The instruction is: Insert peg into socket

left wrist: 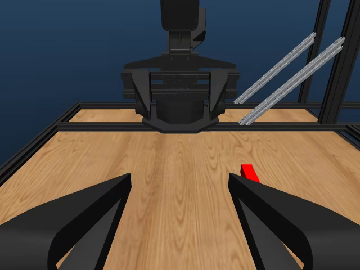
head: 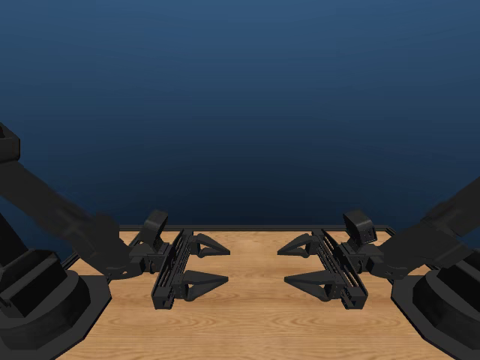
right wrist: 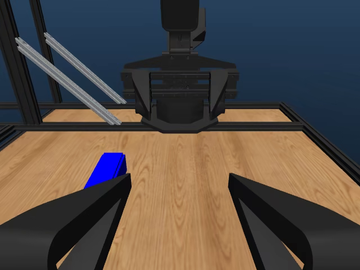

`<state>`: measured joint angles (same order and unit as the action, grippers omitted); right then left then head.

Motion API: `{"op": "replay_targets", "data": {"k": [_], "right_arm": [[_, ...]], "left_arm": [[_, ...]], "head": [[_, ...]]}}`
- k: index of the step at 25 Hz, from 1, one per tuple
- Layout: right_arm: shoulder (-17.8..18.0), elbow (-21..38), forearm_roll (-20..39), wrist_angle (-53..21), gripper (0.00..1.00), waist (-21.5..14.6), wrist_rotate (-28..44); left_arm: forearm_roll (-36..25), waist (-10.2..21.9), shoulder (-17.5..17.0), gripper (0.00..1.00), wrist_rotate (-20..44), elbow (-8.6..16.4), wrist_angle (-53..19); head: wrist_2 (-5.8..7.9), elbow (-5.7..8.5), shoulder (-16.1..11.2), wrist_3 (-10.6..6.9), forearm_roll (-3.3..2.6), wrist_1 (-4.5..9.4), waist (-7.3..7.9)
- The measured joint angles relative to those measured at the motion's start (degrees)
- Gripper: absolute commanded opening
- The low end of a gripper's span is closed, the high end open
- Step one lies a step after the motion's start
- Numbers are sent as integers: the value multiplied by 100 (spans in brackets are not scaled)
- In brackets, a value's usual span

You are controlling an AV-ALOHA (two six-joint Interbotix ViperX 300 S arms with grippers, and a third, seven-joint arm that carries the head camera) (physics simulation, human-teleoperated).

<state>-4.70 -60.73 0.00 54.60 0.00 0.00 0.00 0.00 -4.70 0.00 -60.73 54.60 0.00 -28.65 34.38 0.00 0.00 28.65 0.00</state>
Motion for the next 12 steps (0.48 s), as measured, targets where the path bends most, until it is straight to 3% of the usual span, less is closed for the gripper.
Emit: {"op": "replay_targets", "data": {"k": [2,5,8,12], "right_arm": [[12,-2,-239,-202,100,-98,160],[12,-26,-487,-411,100,-160,311],[12,-26,-584,-564,100,-219,361],[-11,38,-676,-850,100,-342,285]], "left_arm": [[-66,59,140,100,264,-20,409],[-194,39,462,100,554,-75,896],[-237,52,577,100,661,-80,1200],[-80,175,505,100,717,-81,1293]], "head": [[-159,193,-16,-4,43,546,23],[-270,360,-22,-24,77,1040,46],[-312,395,-51,-22,87,1307,64],[-329,398,-87,-7,89,1492,71]]}}
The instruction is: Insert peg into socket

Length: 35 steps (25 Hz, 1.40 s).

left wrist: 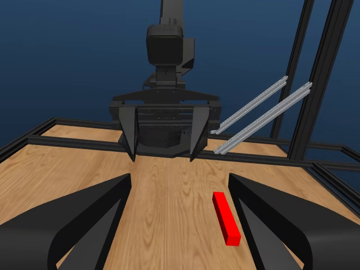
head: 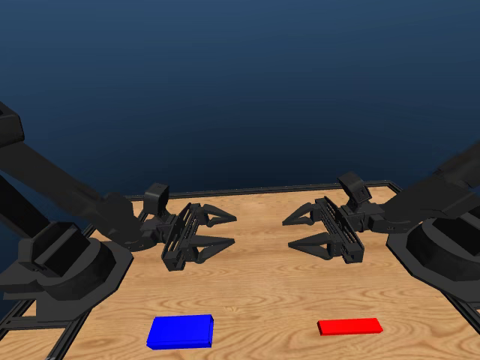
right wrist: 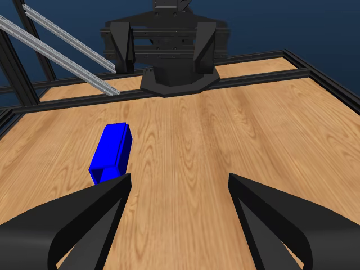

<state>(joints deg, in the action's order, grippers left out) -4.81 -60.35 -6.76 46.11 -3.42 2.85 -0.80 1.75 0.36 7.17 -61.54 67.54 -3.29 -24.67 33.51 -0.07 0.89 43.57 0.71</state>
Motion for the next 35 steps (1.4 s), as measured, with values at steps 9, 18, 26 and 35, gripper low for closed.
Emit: {"op": "replay_targets", "data": {"k": [9,18,26,35], "right_arm": [[-72,509,-511,-1046,100,-509,-442],[161,957,-1056,-1650,100,-1006,-750],[283,1105,-1364,-1868,100,-1337,-868],[310,1012,-1638,-1721,100,-1557,-884]], "left_arm": [[1461,1037,-863,100,-338,148,-2284],[2501,1924,-1071,100,-314,0,-3785],[2914,2373,-716,100,-10,-81,-3923],[3510,2972,20,100,480,-268,-3546]], "head": [[-107,-24,-106,110,21,186,-24],[-390,-85,-251,218,129,340,79],[-482,-121,-300,152,155,401,134],[-501,-183,-300,87,166,435,173]]}}
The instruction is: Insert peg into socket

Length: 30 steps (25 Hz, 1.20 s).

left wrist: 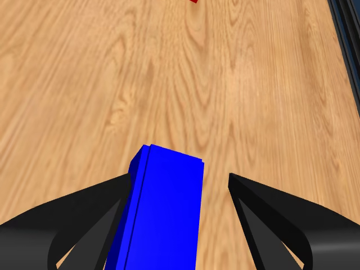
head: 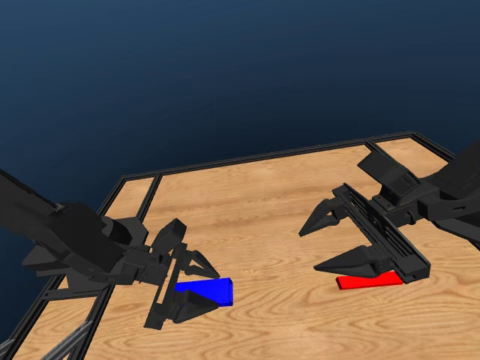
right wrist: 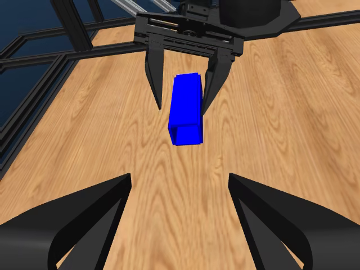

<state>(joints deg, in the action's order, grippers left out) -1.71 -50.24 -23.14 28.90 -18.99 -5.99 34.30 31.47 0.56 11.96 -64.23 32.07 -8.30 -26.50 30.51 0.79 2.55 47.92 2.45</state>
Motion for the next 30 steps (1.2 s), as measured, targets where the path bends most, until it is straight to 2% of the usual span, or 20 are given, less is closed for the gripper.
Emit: {"op": "replay_targets", "data": {"k": [5,10,11,20,25,30], "right_arm": [[18,-34,-116,121,100,-106,24],[65,-137,-226,199,100,-240,100],[83,-172,-245,248,100,-261,136],[190,-475,-362,202,100,-358,566],[169,-806,-496,62,100,-550,924],[89,-1127,-625,-78,100,-809,1398]], "left_arm": [[300,273,344,100,422,-155,152],[434,453,529,100,625,-267,428],[467,498,569,0,656,-282,536],[596,685,735,0,867,-321,941],[594,687,740,0,909,-325,968],[439,644,762,0,787,-325,990]], "head": [[-2,-23,17,-55,11,-6,44],[3,-30,27,-119,22,-9,95],[5,-30,27,-132,22,-9,102],[74,-32,27,-261,5,-6,130],[217,-34,27,-323,-55,6,67],[425,-34,27,-391,-140,37,-39]]}}
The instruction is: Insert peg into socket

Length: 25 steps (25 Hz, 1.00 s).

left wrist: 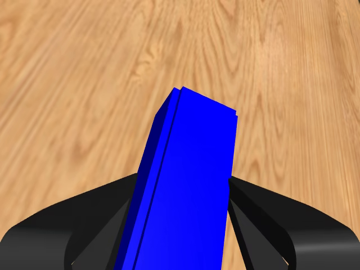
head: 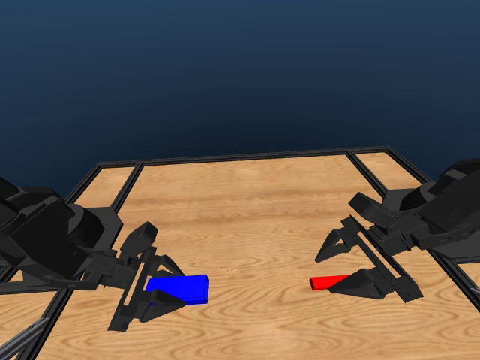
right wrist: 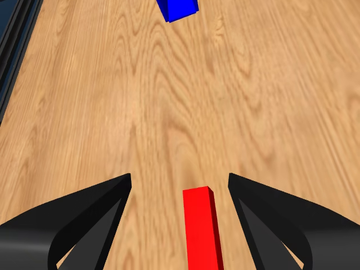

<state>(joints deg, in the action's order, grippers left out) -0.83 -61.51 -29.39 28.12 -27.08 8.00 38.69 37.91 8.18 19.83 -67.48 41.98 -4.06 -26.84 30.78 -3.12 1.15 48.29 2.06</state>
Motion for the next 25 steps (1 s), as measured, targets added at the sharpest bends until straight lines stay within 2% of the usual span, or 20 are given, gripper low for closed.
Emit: {"op": "replay_targets", "data": {"k": [6,13,17,21,22,23,25], "right_arm": [[-71,-281,-205,-108,100,-186,260],[104,-507,-340,-170,100,-436,631],[142,-518,-387,-258,100,-525,746],[230,-554,-513,-126,100,-761,966],[234,-556,-540,-116,92,-764,950],[267,-561,-645,-18,0,-824,972],[347,-625,-780,12,0,-922,1172]], "left_arm": [[-261,-136,33,0,-12,63,-50],[-432,-221,76,0,6,111,-79],[-510,-255,77,0,47,118,-83],[-621,-295,100,0,142,113,-49],[-643,-303,100,0,161,115,-52],[-665,-311,100,0,171,116,-52],[-712,-330,100,0,192,115,-56]], "head": [[143,0,0,6,-68,23,-136],[220,0,-10,73,-109,16,-252],[254,0,-56,50,-136,43,-313],[319,0,-74,2,-176,105,-381],[338,0,-74,-13,-187,125,-399],[359,0,-74,-29,-199,145,-418],[404,0,-74,-59,-224,185,-455]]}}
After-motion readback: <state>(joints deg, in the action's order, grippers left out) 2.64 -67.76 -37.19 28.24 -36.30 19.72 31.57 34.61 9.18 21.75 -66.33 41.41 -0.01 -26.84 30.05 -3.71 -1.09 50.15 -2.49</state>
